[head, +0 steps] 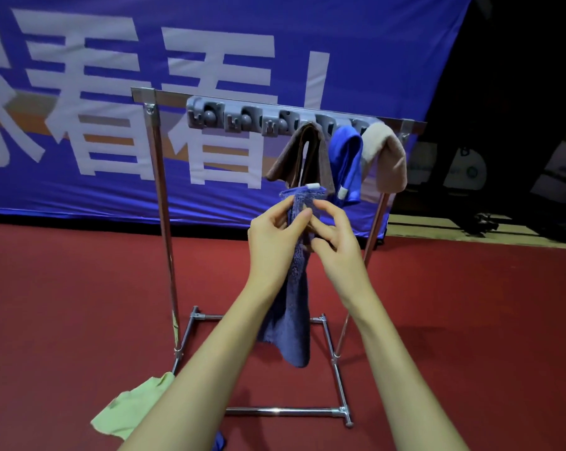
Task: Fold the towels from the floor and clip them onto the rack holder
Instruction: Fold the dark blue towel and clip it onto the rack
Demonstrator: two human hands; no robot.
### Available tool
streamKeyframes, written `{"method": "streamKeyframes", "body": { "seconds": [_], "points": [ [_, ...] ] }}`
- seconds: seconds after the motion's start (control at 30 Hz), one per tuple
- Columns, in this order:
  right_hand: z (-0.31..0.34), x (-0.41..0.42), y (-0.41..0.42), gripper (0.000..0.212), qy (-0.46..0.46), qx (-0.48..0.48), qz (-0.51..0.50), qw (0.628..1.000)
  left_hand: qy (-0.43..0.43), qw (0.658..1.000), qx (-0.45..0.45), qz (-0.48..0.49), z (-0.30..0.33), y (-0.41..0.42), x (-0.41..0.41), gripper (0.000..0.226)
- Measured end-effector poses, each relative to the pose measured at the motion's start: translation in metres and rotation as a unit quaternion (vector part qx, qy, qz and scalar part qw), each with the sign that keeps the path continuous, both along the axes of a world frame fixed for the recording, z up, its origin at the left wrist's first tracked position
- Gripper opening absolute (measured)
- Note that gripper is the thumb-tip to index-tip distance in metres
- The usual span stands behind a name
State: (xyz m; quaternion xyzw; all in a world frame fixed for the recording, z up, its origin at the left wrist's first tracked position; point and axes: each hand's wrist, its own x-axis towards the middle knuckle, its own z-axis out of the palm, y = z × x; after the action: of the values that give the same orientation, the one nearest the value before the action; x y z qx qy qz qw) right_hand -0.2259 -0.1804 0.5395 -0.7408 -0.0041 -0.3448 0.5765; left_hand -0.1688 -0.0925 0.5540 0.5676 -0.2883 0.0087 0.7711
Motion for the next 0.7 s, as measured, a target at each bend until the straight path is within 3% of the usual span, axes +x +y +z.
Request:
{"method": "streamKeyframes", "body": {
  "seconds": [0.1,0.27,0.37,0.53,0.7],
  "points": [
    [0.005,-0.003,-0.008,0.046,-0.024,0.037,0.014,0.999,0.012,1.0,-0.009,0.022,0.002,0.001,0.007,0.02],
    [0.011,0.001,-0.023,0.029,-0.035,0.048,-0.095,0.994,0.04,0.998,-0.047,-0.009,0.008,0.002,0.011,0.023],
    [0.014,0.011,-0.022,0.026,-0.003,0.059,-0.035,0.998,0.033,0.998,-0.053,-0.024,0.014,0.0,0.013,0.024],
    [0.022,0.018,-0.021,0.01,-0.05,0.056,-0.036,0.997,0.014,0.997,-0.073,-0.036,0.025,0.001,0.018,0.03],
    [0.024,0.027,-0.01,0.009,-0.071,0.048,-0.081,0.993,0.005,0.999,-0.02,0.041,0.0,-0.001,0.01,0.021]
  ]
}}
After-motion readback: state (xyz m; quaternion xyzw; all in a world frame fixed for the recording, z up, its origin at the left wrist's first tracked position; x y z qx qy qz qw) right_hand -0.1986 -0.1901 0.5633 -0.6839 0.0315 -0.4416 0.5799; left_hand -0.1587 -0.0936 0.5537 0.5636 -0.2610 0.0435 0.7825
